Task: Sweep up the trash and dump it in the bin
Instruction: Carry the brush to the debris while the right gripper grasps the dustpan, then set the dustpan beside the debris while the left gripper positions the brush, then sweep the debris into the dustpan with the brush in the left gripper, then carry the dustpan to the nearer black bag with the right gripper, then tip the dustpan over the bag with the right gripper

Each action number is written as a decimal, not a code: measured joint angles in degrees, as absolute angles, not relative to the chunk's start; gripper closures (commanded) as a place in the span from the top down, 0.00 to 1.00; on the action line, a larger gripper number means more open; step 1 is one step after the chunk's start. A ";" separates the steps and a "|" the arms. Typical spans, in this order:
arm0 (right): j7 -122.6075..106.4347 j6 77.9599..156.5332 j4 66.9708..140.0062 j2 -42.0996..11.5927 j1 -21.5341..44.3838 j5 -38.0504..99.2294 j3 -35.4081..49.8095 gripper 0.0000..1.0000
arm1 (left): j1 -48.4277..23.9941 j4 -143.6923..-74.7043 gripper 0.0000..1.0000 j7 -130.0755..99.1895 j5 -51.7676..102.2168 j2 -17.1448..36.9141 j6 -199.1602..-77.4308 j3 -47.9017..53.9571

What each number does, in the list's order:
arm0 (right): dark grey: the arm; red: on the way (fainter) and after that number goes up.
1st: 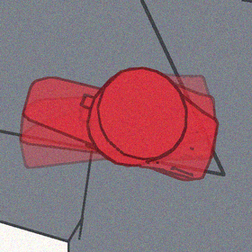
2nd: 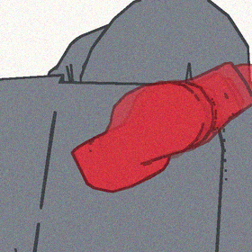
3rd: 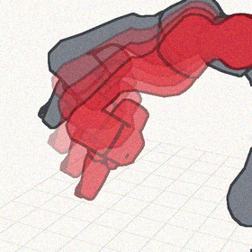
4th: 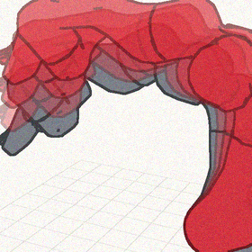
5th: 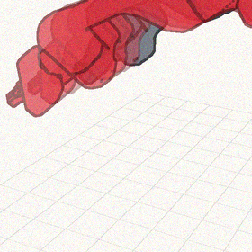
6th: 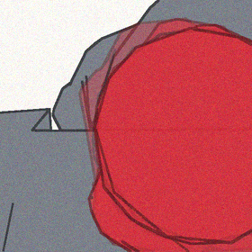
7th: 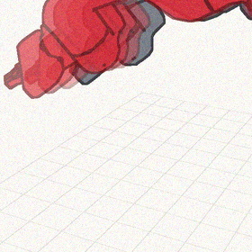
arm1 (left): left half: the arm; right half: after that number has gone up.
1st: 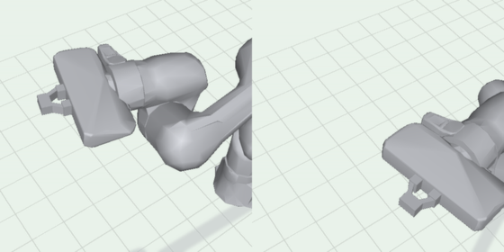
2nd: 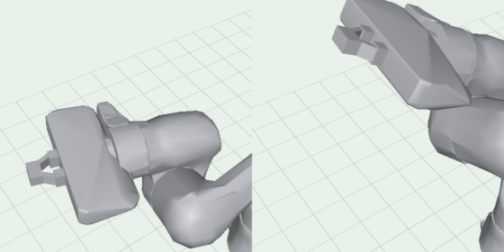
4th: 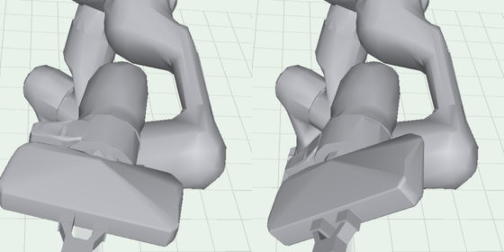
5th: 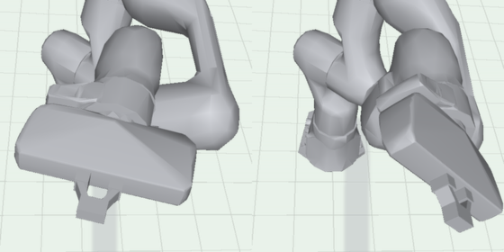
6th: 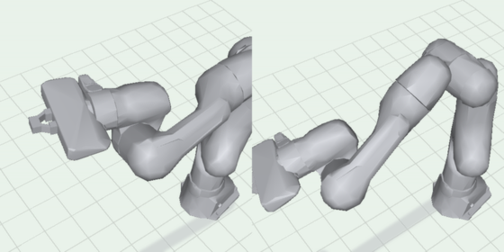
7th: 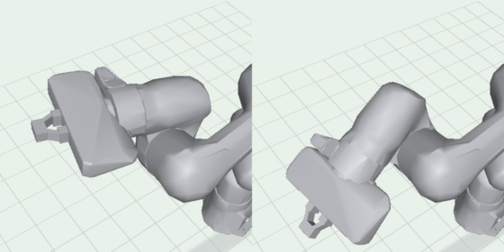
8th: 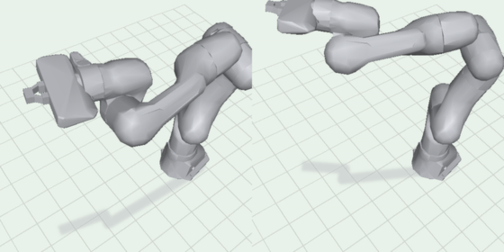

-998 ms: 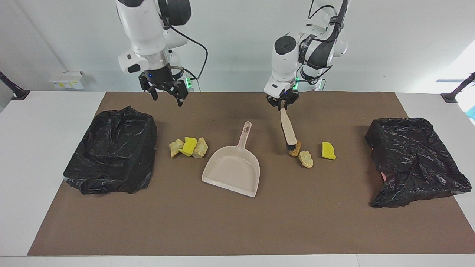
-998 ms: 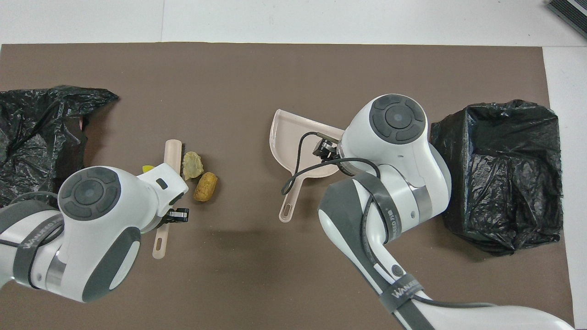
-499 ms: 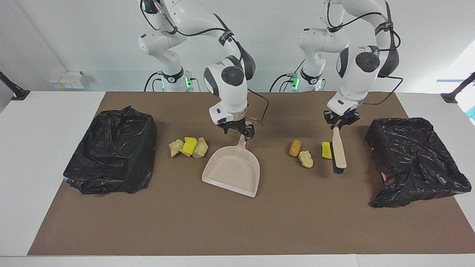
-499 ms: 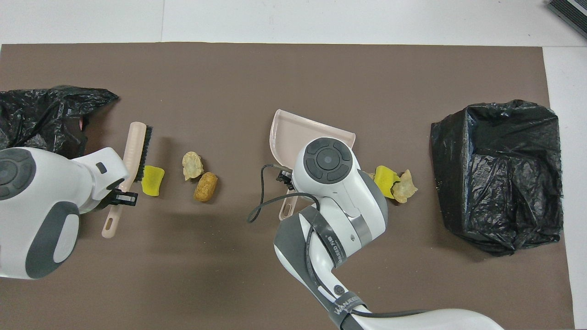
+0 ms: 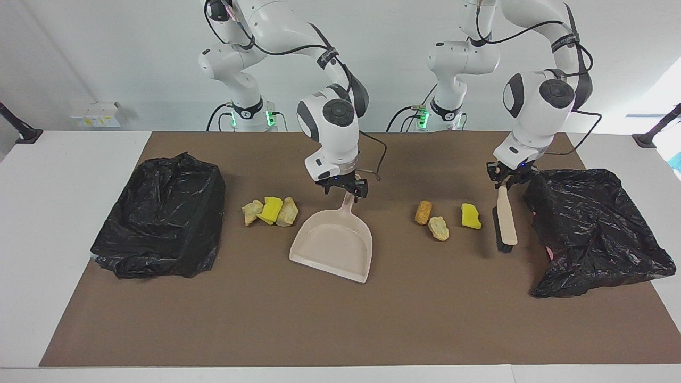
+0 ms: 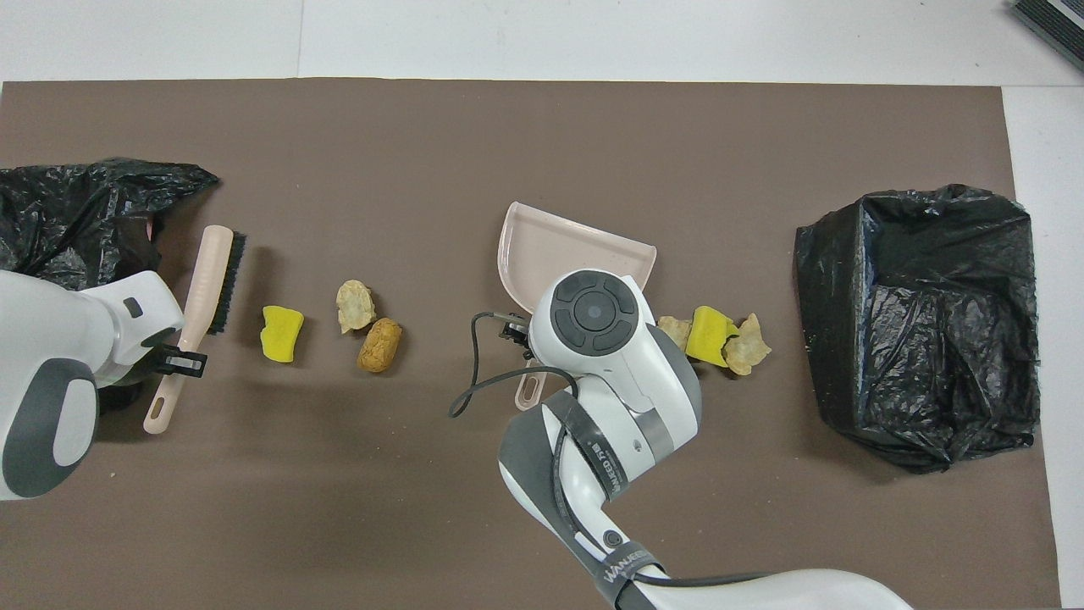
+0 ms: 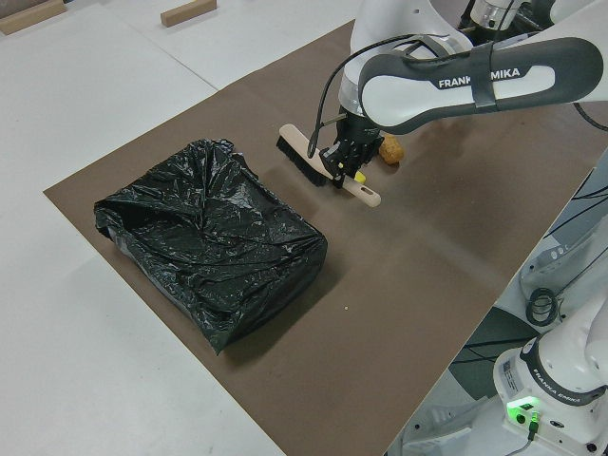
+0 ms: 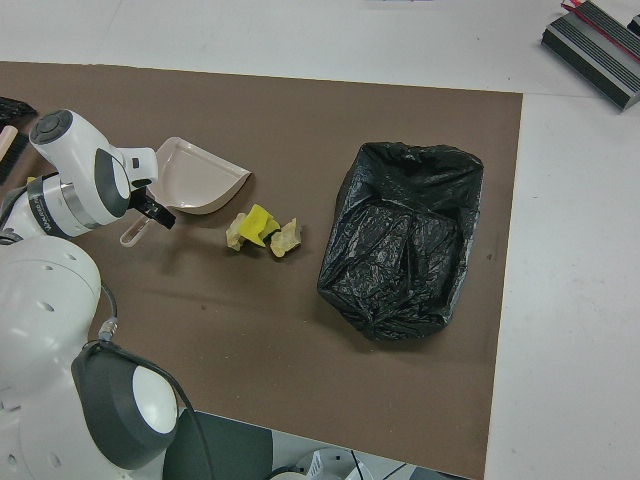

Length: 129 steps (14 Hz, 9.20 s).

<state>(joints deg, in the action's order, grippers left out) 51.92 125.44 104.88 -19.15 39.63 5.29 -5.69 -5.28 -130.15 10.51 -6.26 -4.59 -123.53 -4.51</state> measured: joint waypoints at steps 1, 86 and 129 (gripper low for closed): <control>51.92 125.45 104.95 -19.24 39.64 5.29 -5.69 1.00 | -5.28 -130.72 0.00 10.50 -6.24 -4.54 -123.54 -4.38; -74.41 92.83 108.31 10.40 2.85 -3.68 -7.59 0.00 | -35.53 -135.80 0.00 -43.29 8.91 -11.23 -117.13 10.53; -61.74 88.34 99.80 10.88 -5.52 -31.73 2.91 0.00 | 4.04 -105.89 1.00 -1.70 1.20 -1.55 -104.66 8.63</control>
<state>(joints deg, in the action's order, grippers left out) -61.74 88.34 99.80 10.88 -5.52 -31.73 2.91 4.04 -105.89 -1.70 1.20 -1.55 -104.66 8.63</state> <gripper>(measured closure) 0.687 0.000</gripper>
